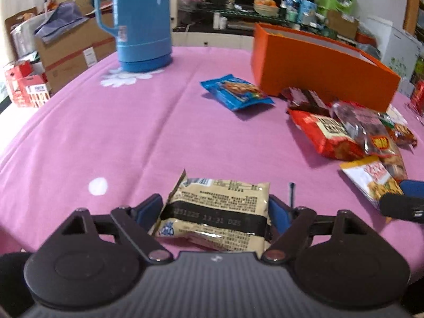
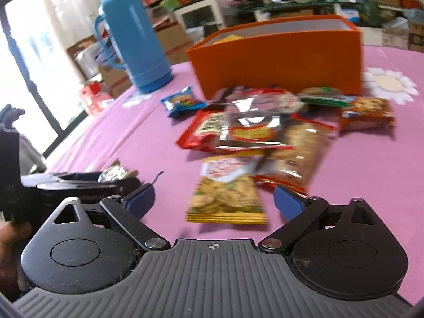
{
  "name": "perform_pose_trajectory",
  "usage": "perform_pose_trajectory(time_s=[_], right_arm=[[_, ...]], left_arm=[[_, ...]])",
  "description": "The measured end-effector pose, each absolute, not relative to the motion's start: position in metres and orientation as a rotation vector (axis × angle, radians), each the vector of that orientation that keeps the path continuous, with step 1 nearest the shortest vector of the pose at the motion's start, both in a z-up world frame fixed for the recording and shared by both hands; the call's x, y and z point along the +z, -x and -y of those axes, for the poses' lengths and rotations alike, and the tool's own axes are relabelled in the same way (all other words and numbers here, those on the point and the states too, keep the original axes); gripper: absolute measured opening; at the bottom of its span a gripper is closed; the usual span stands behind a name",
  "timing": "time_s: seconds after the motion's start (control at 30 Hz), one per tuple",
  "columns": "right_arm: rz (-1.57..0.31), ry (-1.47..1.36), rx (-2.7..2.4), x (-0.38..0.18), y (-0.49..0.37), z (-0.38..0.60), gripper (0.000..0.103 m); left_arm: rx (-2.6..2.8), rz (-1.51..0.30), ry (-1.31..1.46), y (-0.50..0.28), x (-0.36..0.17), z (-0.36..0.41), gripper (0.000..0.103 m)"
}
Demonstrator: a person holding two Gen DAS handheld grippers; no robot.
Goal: Organize snacks
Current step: 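Move the left tool to the beige packet while the right tool reaches the KAKA bag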
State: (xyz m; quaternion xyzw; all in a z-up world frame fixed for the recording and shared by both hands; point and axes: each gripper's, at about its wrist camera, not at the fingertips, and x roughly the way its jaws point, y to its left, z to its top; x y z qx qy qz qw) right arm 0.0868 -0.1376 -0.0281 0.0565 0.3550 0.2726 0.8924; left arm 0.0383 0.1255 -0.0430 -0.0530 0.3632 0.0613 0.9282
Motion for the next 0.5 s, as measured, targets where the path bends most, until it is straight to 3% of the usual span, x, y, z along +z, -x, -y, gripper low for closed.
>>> perform_pose_trajectory(time_s=[0.2, 0.3, 0.5], right_arm=[[-0.743, 0.02, 0.499, -0.041, -0.102, 0.103, 0.06], [-0.712, 0.115, 0.47, -0.043, -0.098, 0.092, 0.036], [-0.714, 0.171, 0.459, -0.04, -0.078, 0.118, 0.034]], left_arm=[[0.14, -0.717, 0.142, -0.037, -0.044, -0.139, 0.087], [0.136, -0.713, 0.12, -0.036, -0.045, -0.136, 0.086], [0.062, -0.712, 0.082, -0.037, -0.046, -0.117, 0.086]])
